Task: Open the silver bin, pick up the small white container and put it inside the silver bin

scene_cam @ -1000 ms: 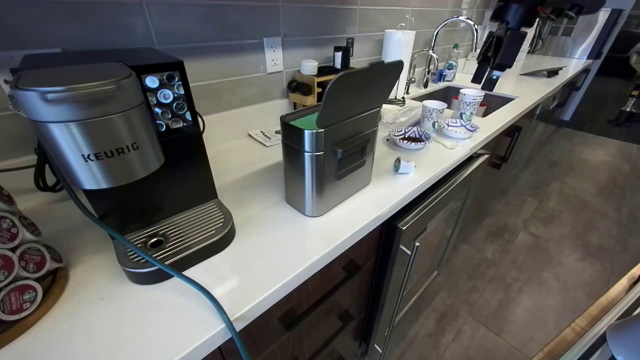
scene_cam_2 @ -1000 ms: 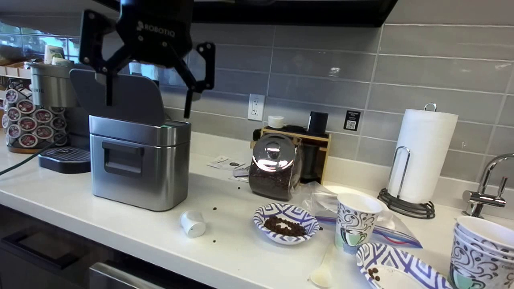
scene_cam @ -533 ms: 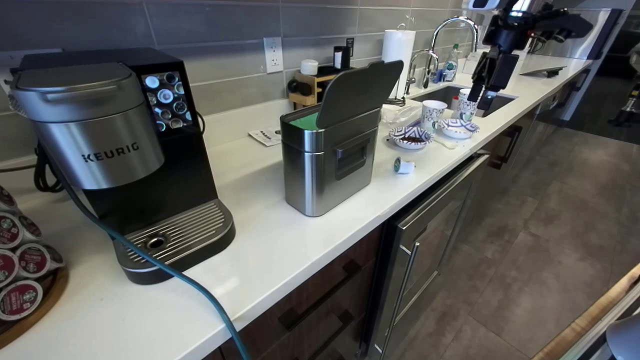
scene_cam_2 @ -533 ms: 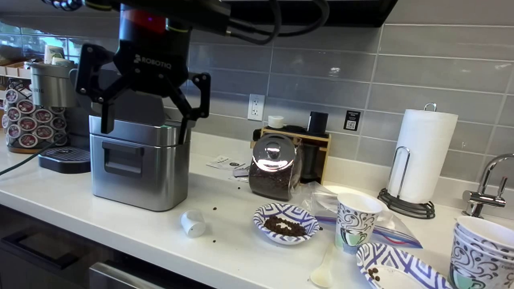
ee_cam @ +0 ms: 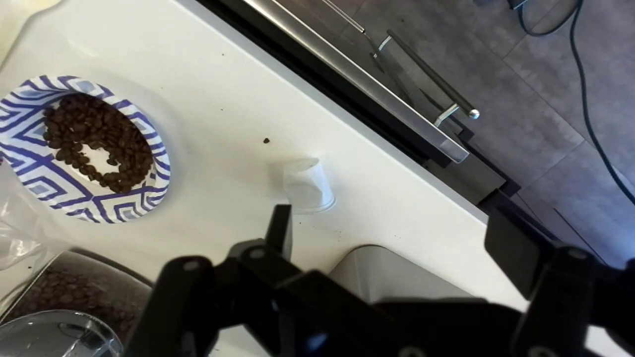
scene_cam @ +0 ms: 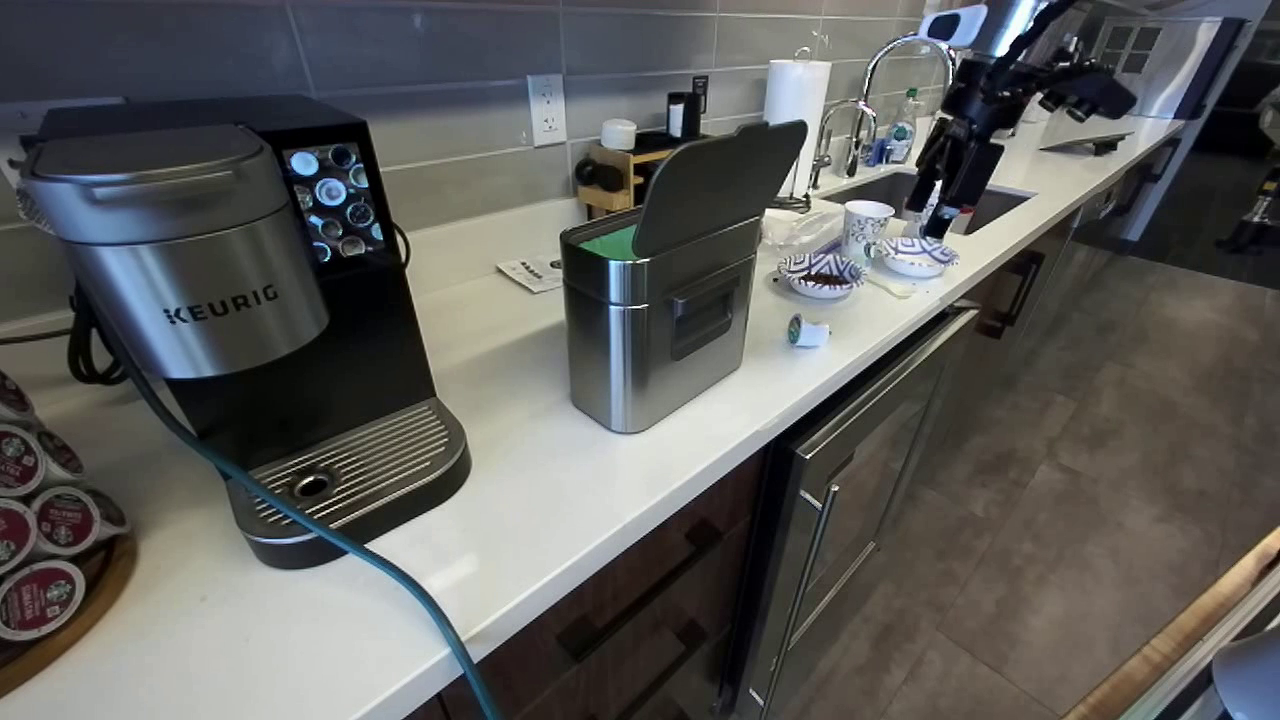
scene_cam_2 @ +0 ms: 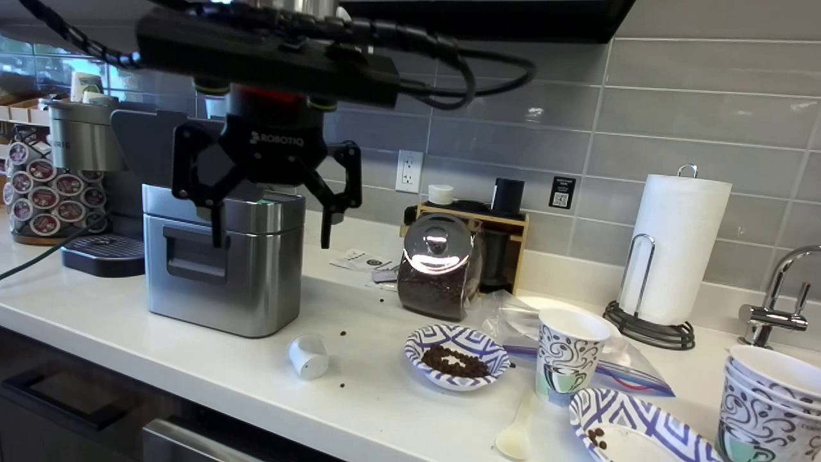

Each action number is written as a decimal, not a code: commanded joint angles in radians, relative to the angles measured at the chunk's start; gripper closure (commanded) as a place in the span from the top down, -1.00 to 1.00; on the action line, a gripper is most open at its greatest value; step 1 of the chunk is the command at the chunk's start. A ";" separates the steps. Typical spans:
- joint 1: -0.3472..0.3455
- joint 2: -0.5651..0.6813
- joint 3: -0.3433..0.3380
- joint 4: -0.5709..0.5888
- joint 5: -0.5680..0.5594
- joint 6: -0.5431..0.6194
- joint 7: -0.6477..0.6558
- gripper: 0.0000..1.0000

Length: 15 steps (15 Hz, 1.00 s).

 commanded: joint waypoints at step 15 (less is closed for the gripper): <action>-0.033 0.340 0.055 -0.030 0.369 0.370 -0.479 1.00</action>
